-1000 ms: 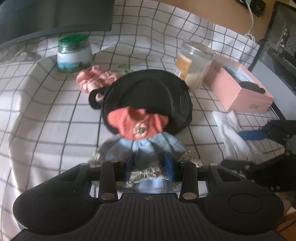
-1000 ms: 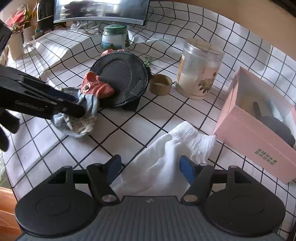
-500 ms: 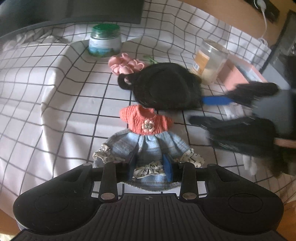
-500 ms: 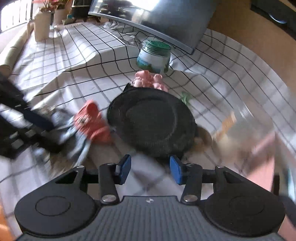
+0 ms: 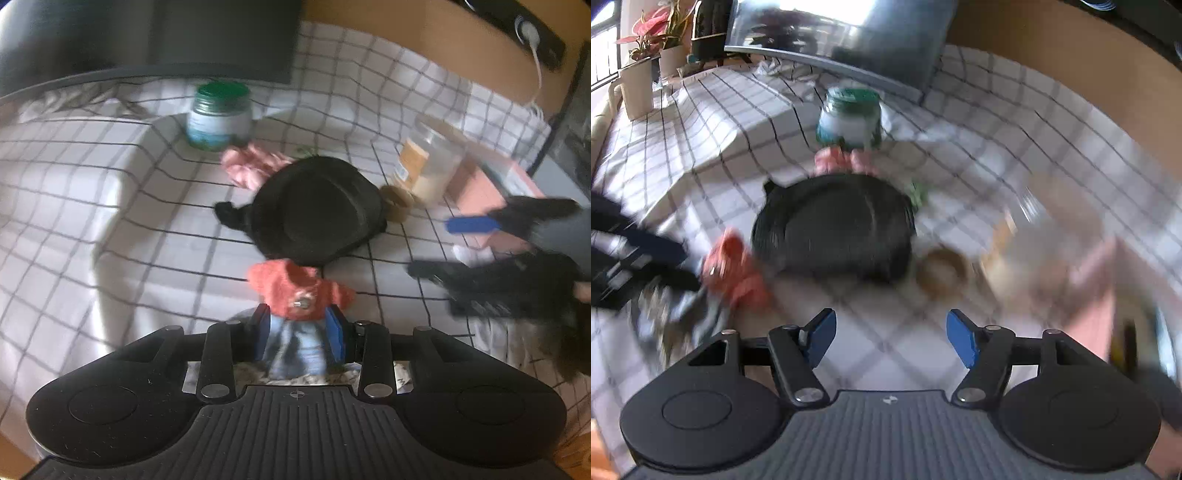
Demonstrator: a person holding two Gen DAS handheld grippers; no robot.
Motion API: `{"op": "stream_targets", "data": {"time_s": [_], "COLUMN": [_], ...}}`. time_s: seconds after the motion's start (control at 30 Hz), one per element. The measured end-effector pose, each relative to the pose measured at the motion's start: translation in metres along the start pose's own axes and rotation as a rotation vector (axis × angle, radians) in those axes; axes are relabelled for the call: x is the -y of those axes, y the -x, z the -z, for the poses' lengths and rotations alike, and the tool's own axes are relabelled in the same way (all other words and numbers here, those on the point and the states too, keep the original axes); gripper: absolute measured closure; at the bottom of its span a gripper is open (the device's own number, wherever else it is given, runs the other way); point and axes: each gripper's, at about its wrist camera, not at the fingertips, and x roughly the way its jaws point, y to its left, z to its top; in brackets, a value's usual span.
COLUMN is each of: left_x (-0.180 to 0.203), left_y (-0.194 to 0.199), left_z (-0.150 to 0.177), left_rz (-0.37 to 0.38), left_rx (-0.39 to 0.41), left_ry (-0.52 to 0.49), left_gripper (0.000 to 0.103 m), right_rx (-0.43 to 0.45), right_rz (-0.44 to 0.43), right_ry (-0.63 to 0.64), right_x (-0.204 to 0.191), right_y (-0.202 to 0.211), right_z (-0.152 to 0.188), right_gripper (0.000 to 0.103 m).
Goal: Organize soft objects
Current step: 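Lift the doll off the cloth with the left tool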
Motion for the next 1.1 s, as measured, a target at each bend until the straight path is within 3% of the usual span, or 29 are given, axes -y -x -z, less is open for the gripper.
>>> {"op": "stream_targets", "data": {"time_s": [0.1, 0.2, 0.27, 0.33, 0.4, 0.53, 0.73, 0.9, 1.1], "left_x": [0.014, 0.029, 0.034, 0.036, 0.035, 0.031, 0.012, 0.000, 0.005], "left_y": [-0.019, -0.027, -0.031, -0.033, -0.029, -0.005, -0.030, -0.036, -0.033], "left_z": [-0.001, -0.001, -0.003, -0.001, 0.001, 0.002, -0.007, -0.004, 0.002], "left_rz": [0.001, 0.003, 0.043, 0.074, 0.065, -0.005, -0.088, -0.047, -0.061], "left_rx": [-0.064, -0.081, -0.107, -0.114, -0.087, 0.060, -0.029, -0.037, -0.039], "left_ry": [-0.046, -0.129, -0.144, -0.139, -0.113, -0.082, -0.093, -0.124, -0.118], "left_gripper": [0.065, 0.043, 0.020, 0.014, 0.016, 0.022, 0.021, 0.016, 0.017], "right_rx": [-0.036, -0.073, -0.071, -0.068, -0.060, -0.046, -0.042, -0.052, -0.041], "right_rz": [0.004, 0.009, 0.015, 0.011, 0.015, 0.016, 0.009, -0.004, 0.014], "right_ry": [-0.044, -0.083, -0.121, -0.139, -0.145, -0.177, -0.217, -0.226, -0.257], "right_x": [0.008, 0.015, 0.017, 0.019, 0.019, 0.021, 0.025, 0.023, 0.021], "right_y": [0.013, 0.014, 0.013, 0.014, 0.014, 0.015, 0.013, 0.013, 0.012], "right_z": [0.025, 0.040, 0.046, 0.049, 0.051, 0.057, 0.061, 0.065, 0.068], "right_gripper": [0.033, 0.032, 0.025, 0.023, 0.020, 0.016, 0.009, 0.001, 0.000]}}
